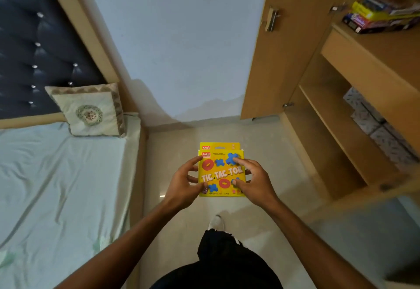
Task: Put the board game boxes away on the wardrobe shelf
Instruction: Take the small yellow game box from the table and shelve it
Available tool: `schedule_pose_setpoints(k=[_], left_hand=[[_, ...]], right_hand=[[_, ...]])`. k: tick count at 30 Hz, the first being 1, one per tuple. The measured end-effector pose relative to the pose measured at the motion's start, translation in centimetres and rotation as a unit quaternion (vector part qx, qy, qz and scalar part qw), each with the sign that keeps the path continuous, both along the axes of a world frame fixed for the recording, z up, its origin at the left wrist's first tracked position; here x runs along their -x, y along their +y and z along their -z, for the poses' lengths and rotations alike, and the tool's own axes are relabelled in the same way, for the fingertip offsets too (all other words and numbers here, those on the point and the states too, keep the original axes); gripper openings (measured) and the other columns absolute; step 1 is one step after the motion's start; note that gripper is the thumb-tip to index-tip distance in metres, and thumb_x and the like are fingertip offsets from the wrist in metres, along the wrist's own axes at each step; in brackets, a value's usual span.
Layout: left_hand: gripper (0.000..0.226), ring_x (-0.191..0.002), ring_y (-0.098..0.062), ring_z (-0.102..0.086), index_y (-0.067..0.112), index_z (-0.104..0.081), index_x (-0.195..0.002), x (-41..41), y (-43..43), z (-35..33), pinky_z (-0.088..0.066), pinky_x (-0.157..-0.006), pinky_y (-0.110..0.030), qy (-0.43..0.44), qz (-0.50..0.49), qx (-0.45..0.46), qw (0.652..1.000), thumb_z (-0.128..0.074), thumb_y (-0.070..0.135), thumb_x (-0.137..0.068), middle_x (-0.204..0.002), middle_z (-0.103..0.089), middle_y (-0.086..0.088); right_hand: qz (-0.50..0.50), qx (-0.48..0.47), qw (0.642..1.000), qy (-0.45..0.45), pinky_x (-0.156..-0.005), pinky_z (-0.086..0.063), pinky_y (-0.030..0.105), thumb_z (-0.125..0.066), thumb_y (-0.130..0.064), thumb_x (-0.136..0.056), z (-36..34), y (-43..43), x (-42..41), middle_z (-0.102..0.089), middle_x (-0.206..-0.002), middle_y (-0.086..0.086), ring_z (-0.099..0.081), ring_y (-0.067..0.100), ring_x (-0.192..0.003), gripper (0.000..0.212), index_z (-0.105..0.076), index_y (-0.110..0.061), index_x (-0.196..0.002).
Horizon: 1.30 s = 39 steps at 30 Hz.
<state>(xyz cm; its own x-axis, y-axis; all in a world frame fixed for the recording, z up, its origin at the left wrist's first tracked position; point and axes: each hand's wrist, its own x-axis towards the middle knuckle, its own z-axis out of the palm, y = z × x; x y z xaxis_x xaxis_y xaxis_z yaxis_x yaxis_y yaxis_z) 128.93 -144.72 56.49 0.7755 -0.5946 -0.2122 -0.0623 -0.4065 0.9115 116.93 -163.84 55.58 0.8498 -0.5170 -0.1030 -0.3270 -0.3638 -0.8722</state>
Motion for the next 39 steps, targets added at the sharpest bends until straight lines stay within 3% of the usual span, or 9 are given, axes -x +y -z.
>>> schedule_pose_setpoints(k=[11,17,21,27,29,32,35,37,39], left_hand=[[0.075,-0.087,-0.017,-0.067,0.035,-0.046,-0.136,-19.2,-16.5,-0.8,-0.058,-0.055,-0.023,0.007,0.014,0.004,1.000,-0.077,0.004,-0.075,-0.121,-0.056,-0.002],[0.075,-0.088,-0.018,-0.067,0.037,-0.046,-0.135,-27.7,-29.4,-0.5,-0.061,-0.060,-0.028,-0.007,0.101,0.012,0.995,-0.079,0.007,-0.075,-0.119,-0.056,0.000],[0.075,-0.085,-0.019,-0.067,0.035,-0.048,-0.135,-31.8,-40.1,-0.8,-0.060,-0.061,-0.025,-0.015,0.194,0.017,0.981,-0.080,0.008,-0.073,-0.119,-0.057,-0.001],[0.071,-0.086,-0.021,-0.063,0.030,-0.050,-0.129,-33.0,-56.3,-2.9,-0.056,-0.060,-0.019,-0.030,0.327,0.052,0.943,-0.080,0.001,-0.071,-0.117,-0.056,-0.004],[0.071,-0.086,-0.022,-0.063,0.030,-0.050,-0.130,-32.2,-62.1,-3.9,-0.056,-0.058,-0.019,-0.033,0.364,0.067,0.928,-0.080,0.001,-0.072,-0.117,-0.057,-0.004],[0.067,-0.079,-0.010,-0.062,0.018,-0.049,-0.132,-30.6,-69.9,-5.4,-0.052,-0.053,-0.013,-0.003,0.395,0.072,0.916,-0.074,-0.007,-0.076,-0.107,-0.057,0.005],[0.069,-0.076,-0.008,-0.062,0.013,-0.048,-0.134,-28.6,-79.0,-6.5,-0.052,-0.054,-0.014,0.004,0.407,0.098,0.908,-0.073,-0.012,-0.075,-0.110,-0.056,-0.001],[0.071,-0.076,-0.008,-0.063,0.016,-0.049,-0.133,-27.8,-84.2,-7.6,-0.053,-0.054,-0.016,-0.003,0.410,0.117,0.905,-0.074,-0.011,-0.073,-0.108,-0.057,0.000],[0.072,-0.076,-0.008,-0.065,0.020,-0.049,-0.134,-27.0,-89.5,-8.8,-0.056,-0.056,-0.022,-0.024,0.402,0.128,0.906,-0.077,-0.005,-0.072,-0.108,-0.060,-0.002]], right_hand=[[0.024,-0.016,0.999,-0.014,-0.078,-0.054,0.027,-0.078,-0.002,-0.071,-0.4,-15.9,-18.9,-0.050,-0.123,-0.002,-0.055,0.007,-0.097,0.064,-0.058,-0.023,-0.129],[0.108,-0.002,0.994,-0.024,-0.083,-0.056,0.033,-0.079,-0.001,-0.069,-0.4,-26.5,-24.1,-0.053,-0.122,-0.002,-0.059,0.008,-0.097,0.064,-0.060,-0.021,-0.127],[0.200,-0.009,0.979,-0.026,-0.078,-0.058,0.029,-0.080,-0.002,-0.069,-1.7,-34.1,-25.4,-0.054,-0.124,-0.002,-0.060,0.006,-0.099,0.064,-0.061,-0.023,-0.126],[0.318,-0.004,0.947,-0.048,-0.082,-0.059,0.037,-0.079,0.000,-0.071,-3.3,-44.9,-23.8,-0.054,-0.126,-0.002,-0.062,0.014,-0.107,0.064,-0.060,-0.027,-0.126],[0.358,0.010,0.932,-0.061,-0.082,-0.059,0.035,-0.078,0.003,-0.070,-4.1,-49.2,-22.6,-0.052,-0.128,0.000,-0.061,0.015,-0.108,0.064,-0.059,-0.022,-0.126],[0.381,0.037,0.921,-0.070,-0.077,-0.057,0.021,-0.076,0.003,-0.072,-5.4,-55.5,-20.9,-0.051,-0.128,0.001,-0.060,0.013,-0.107,0.063,-0.059,-0.021,-0.128],[0.401,0.065,0.910,-0.082,-0.076,-0.054,0.017,-0.076,0.004,-0.072,-6.7,-63.9,-18.8,-0.051,-0.129,0.001,-0.059,0.009,-0.103,0.063,-0.059,-0.021,-0.127],[0.397,0.073,0.911,-0.085,-0.077,-0.056,0.020,-0.076,0.003,-0.073,-8.0,-68.9,-17.9,-0.050,-0.128,0.001,-0.059,0.006,-0.100,0.063,-0.059,-0.023,-0.128],[0.396,0.081,0.911,-0.087,-0.084,-0.058,0.032,-0.077,0.003,-0.072,-9.2,-74.4,-16.9,-0.050,-0.129,0.003,-0.060,0.011,-0.106,0.063,-0.059,-0.021,-0.128]])
